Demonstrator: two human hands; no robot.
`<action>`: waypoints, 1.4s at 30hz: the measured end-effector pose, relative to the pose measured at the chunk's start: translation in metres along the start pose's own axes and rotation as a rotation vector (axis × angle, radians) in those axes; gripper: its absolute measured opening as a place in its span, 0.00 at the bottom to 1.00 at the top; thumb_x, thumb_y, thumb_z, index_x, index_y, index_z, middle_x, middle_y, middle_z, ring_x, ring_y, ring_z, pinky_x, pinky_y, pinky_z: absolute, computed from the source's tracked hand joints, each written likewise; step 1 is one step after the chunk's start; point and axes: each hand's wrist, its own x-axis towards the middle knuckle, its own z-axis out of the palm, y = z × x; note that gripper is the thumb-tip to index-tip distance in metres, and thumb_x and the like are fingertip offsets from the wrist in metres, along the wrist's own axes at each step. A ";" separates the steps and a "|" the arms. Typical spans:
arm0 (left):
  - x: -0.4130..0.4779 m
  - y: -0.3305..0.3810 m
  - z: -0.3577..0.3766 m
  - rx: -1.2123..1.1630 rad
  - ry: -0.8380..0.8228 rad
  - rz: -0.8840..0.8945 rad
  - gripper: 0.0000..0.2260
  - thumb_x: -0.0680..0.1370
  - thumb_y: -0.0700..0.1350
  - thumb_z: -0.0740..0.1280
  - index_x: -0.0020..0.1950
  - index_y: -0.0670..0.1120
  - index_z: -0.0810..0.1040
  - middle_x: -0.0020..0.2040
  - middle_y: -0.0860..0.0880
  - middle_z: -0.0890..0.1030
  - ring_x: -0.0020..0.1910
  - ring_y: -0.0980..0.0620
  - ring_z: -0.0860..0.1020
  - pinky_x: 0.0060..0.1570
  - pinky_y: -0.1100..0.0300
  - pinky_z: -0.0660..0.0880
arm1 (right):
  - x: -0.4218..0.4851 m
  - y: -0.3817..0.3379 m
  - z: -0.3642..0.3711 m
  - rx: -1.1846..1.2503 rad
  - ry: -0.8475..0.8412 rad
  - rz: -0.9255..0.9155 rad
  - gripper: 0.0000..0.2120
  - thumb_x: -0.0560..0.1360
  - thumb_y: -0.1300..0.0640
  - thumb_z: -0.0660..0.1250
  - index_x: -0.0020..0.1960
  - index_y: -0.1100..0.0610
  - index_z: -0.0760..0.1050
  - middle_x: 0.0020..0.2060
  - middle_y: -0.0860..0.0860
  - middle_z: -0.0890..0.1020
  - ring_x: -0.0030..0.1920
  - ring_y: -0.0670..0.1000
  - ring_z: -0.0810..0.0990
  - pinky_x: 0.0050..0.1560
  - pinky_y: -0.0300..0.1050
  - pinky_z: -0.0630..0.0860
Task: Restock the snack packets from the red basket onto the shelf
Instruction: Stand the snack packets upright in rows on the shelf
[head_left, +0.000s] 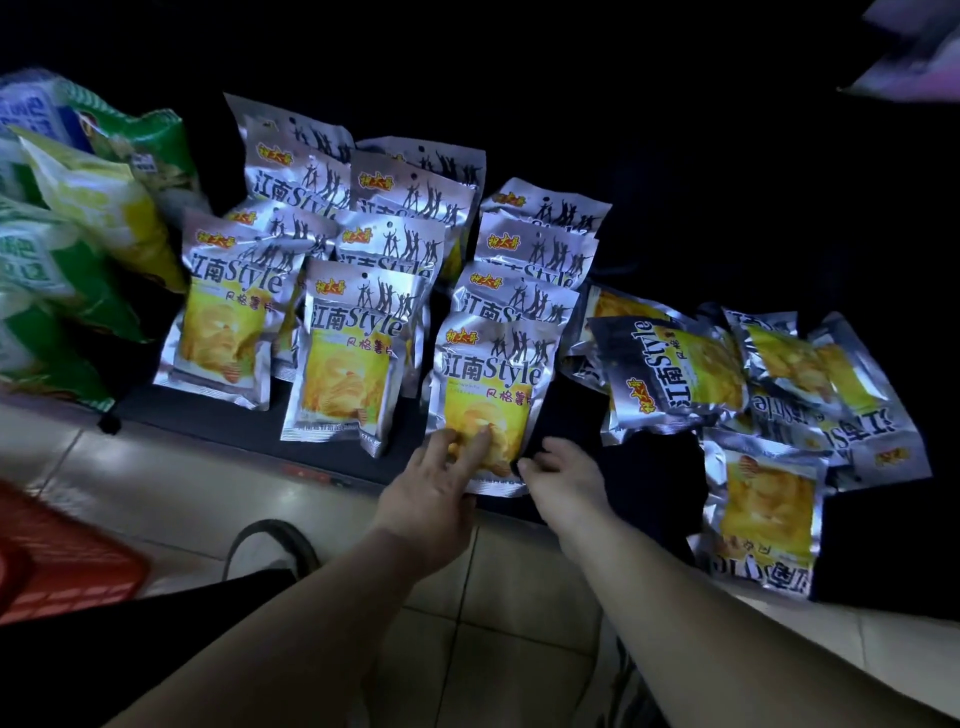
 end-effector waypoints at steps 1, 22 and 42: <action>0.000 0.001 0.000 0.015 0.001 0.002 0.36 0.79 0.50 0.62 0.83 0.62 0.47 0.77 0.49 0.59 0.71 0.46 0.67 0.51 0.53 0.77 | 0.001 0.000 0.002 0.012 -0.014 -0.021 0.22 0.79 0.60 0.71 0.73 0.56 0.73 0.57 0.50 0.82 0.56 0.49 0.80 0.57 0.40 0.73; -0.001 0.001 0.008 -0.028 0.016 0.016 0.38 0.83 0.54 0.60 0.81 0.64 0.35 0.83 0.44 0.46 0.76 0.40 0.65 0.58 0.48 0.78 | 0.004 -0.005 0.010 0.051 0.127 -0.129 0.05 0.76 0.60 0.74 0.42 0.53 0.80 0.40 0.48 0.85 0.44 0.49 0.84 0.45 0.44 0.80; -0.002 0.008 0.009 0.155 -0.034 0.065 0.32 0.84 0.58 0.54 0.80 0.68 0.35 0.83 0.40 0.39 0.82 0.35 0.50 0.73 0.42 0.65 | 0.009 0.004 0.000 -0.179 -0.111 -0.183 0.14 0.74 0.60 0.73 0.46 0.46 0.69 0.32 0.43 0.77 0.29 0.38 0.76 0.31 0.32 0.69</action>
